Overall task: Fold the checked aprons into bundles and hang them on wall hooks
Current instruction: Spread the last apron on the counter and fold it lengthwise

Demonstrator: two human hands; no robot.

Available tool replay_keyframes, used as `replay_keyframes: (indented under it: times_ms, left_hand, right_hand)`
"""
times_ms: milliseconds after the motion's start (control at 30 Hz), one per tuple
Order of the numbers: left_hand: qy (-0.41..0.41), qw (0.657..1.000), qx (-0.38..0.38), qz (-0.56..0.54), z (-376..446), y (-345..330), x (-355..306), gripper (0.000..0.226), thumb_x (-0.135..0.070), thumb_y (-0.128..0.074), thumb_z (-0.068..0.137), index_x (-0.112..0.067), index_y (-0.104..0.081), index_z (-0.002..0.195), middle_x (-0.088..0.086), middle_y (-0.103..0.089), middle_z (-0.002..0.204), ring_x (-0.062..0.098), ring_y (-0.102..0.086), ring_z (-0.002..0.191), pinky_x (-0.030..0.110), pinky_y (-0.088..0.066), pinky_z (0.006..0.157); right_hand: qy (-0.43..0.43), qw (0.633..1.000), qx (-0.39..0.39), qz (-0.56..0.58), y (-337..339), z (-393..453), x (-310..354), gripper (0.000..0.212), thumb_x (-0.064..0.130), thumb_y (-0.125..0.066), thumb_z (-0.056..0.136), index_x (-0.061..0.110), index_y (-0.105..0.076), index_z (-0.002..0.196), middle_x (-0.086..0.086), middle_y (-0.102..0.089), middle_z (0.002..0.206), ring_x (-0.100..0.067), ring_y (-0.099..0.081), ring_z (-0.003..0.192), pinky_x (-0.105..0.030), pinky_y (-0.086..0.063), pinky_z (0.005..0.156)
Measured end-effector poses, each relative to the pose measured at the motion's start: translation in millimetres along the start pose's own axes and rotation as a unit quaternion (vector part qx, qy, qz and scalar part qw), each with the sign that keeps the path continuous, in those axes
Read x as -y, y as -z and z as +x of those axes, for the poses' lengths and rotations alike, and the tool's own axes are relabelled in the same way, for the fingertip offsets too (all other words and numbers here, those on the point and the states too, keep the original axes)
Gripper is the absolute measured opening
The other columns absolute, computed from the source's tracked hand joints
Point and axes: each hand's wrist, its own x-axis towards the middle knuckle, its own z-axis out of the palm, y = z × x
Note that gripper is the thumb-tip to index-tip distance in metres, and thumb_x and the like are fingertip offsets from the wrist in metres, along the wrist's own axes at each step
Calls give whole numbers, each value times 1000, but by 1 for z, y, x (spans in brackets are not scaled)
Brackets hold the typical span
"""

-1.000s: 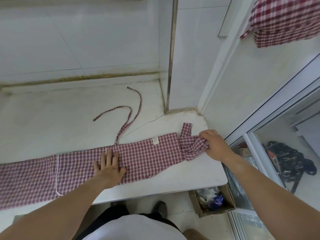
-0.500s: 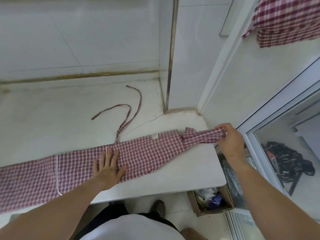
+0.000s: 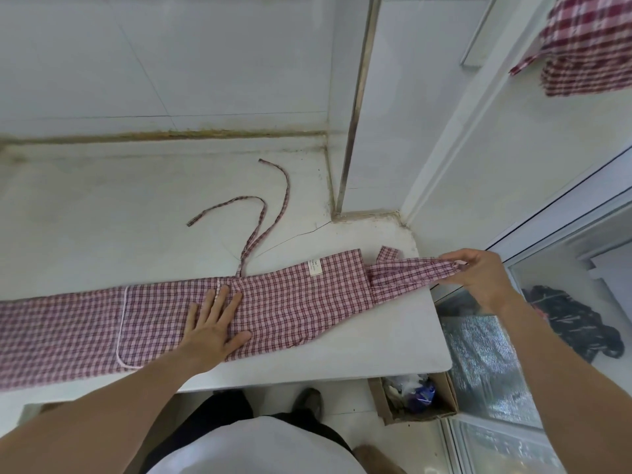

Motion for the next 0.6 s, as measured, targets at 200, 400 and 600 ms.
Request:
replay_keyframes:
  times_ms: [200,400,600]
  left_hand:
    - [-21,1000,-3,21,-2,-1,5,107,-92,31,51,-35,39,141,-5,50,146,12,57,125,40,33,110]
    - [-36,999,4,13,-1,-5,6,102,-92,31,51,-38,44,137,-7,58,140,13,56,125,42,34,109]
    - [-44,999,-2,-7,0,-3,6,105,-92,32,48,-37,44,136,-3,54,143,20,47,136,36,44,94]
  right_hand:
    - [34,991,-41,-121,1,5,-12,27,-24,-72,69,2,-71,76,-10,-73,89,-5,-70,71,-17,-58,77]
    - [-104,957,20,-269,-6,7,-44,38,-8,-79,72,16,-68,100,-12,-67,106,-27,-62,94,-44,-53,91]
    - [14,935,-295,-199,-69,-31,0,37,-8,-56,84,3,-59,119,-19,-52,124,-28,-56,105,-31,-43,84]
